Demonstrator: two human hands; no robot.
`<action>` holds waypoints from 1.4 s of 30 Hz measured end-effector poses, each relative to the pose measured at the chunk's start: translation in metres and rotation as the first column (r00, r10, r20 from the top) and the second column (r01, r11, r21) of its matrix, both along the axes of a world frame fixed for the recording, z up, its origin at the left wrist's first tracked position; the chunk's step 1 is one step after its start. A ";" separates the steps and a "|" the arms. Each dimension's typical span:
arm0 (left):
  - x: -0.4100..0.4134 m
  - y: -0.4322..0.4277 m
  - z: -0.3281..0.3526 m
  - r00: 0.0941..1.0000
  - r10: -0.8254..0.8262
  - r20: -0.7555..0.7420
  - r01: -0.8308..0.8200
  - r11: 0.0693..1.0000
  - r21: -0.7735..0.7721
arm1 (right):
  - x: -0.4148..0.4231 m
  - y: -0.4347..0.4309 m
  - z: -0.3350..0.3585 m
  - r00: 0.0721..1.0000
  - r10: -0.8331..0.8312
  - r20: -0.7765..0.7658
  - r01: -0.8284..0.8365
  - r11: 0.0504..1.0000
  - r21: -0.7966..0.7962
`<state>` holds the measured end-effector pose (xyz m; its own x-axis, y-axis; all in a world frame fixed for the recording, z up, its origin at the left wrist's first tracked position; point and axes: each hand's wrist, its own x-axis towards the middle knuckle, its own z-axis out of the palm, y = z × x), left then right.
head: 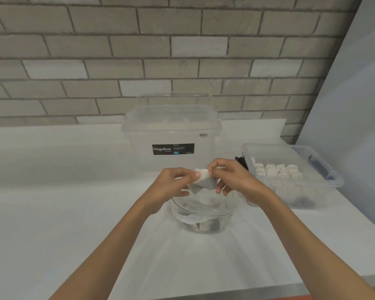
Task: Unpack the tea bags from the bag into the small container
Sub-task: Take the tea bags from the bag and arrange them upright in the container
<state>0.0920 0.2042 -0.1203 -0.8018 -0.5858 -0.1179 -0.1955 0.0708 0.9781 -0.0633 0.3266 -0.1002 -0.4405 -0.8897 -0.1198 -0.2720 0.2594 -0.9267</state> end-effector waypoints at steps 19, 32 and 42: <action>-0.104 0.024 0.021 0.959 0.095 -0.268 -0.038 0.977 0.212 | -0.080 0.018 0.087 0.916 -0.056 -0.398 -0.014 0.985 -0.172; -0.153 0.025 0.027 0.967 0.095 -0.238 -0.074 0.993 0.096 | -0.130 0.015 0.107 0.763 -0.105 -0.637 -0.055 0.972 -0.227; -0.164 0.011 0.023 0.961 0.185 -0.206 -0.180 0.983 0.045 | -0.167 0.025 0.107 0.635 -0.120 -0.763 -0.015 0.986 -0.168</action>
